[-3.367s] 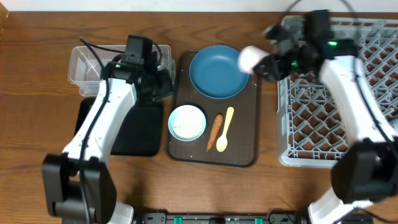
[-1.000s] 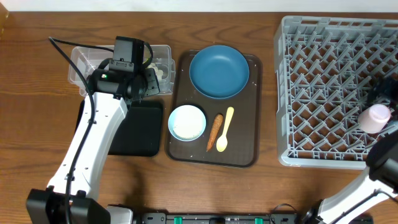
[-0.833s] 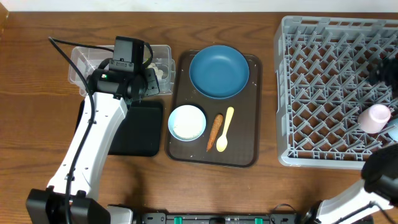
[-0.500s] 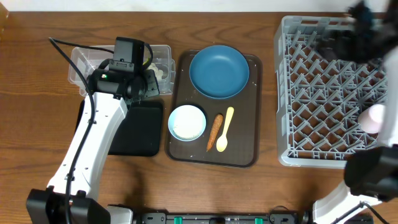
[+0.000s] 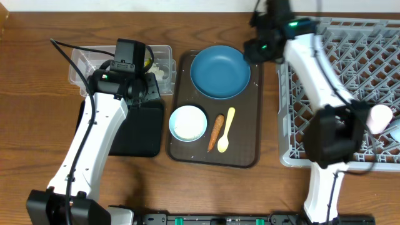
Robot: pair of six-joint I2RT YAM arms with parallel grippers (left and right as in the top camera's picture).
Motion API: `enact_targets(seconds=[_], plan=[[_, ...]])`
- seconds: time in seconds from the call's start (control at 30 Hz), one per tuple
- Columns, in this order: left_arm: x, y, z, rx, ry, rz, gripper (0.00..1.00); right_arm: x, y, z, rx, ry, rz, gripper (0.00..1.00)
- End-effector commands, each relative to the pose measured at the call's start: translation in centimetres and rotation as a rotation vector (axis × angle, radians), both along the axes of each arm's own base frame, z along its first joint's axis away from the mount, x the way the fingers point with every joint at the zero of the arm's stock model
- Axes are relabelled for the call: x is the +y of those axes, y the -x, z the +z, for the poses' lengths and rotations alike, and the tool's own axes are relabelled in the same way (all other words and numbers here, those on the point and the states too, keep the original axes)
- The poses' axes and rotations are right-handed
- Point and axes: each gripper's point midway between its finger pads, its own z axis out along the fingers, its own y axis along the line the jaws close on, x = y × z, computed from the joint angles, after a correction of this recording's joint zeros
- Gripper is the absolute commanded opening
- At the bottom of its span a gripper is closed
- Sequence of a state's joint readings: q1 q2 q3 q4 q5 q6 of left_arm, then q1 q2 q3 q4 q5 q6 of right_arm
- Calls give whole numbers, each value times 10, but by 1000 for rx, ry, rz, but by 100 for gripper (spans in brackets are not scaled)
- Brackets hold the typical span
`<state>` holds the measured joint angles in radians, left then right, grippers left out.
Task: Sort waste into correct bins and load items into the dishwasher rack
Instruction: 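Reach the right gripper to the blue plate and grasp its rim, then carry the blue plate with the right gripper into the rack's back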
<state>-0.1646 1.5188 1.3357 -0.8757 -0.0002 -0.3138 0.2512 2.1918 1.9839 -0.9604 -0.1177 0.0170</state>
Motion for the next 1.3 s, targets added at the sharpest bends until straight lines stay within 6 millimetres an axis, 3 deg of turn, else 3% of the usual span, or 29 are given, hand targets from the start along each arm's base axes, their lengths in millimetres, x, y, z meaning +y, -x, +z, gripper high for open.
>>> enact_targets(seconds=[0.0, 0.13, 0.23, 0.3, 0.4, 0.5, 0.6, 0.67, 0.87, 1.0, 1.1, 1.27], plan=[[3, -2, 3, -5, -12, 4, 53, -4, -2, -31, 34, 84, -97, 60], [3, -1, 3, -4, -12, 4, 53, 9, 5, -62, 92, 105, -72, 45], [3, -1, 3, -4, -12, 4, 53, 7, 9, -77, 129, 119, -93, 41], [3, -1, 3, -4, -12, 4, 53, 3, 10, -84, 143, 133, -114, 34], [3, -1, 3, -4, -12, 4, 53, 1, 10, -85, 146, 140, -129, 19], [3, -1, 3, -4, -12, 4, 53, 2, 8, -83, 136, 136, -131, 15], [3, -1, 3, -4, -12, 4, 53, -4, 5, -78, 127, 131, -144, 1], [3, -1, 3, -4, -12, 4, 53, -8, 1, -70, 108, 123, -154, 1], [3, -1, 3, -4, -12, 4, 53, -25, -12, -21, 4, 84, -195, 1], [3, -1, 3, -4, -12, 4, 53, -45, -18, 36, -110, 59, -211, 1], [3, -1, 3, -4, -12, 4, 53, -70, -18, 85, -216, 59, -227, 1], [3, -1, 3, -4, -12, 4, 53, -150, -11, 167, -427, 268, -365, 1]])
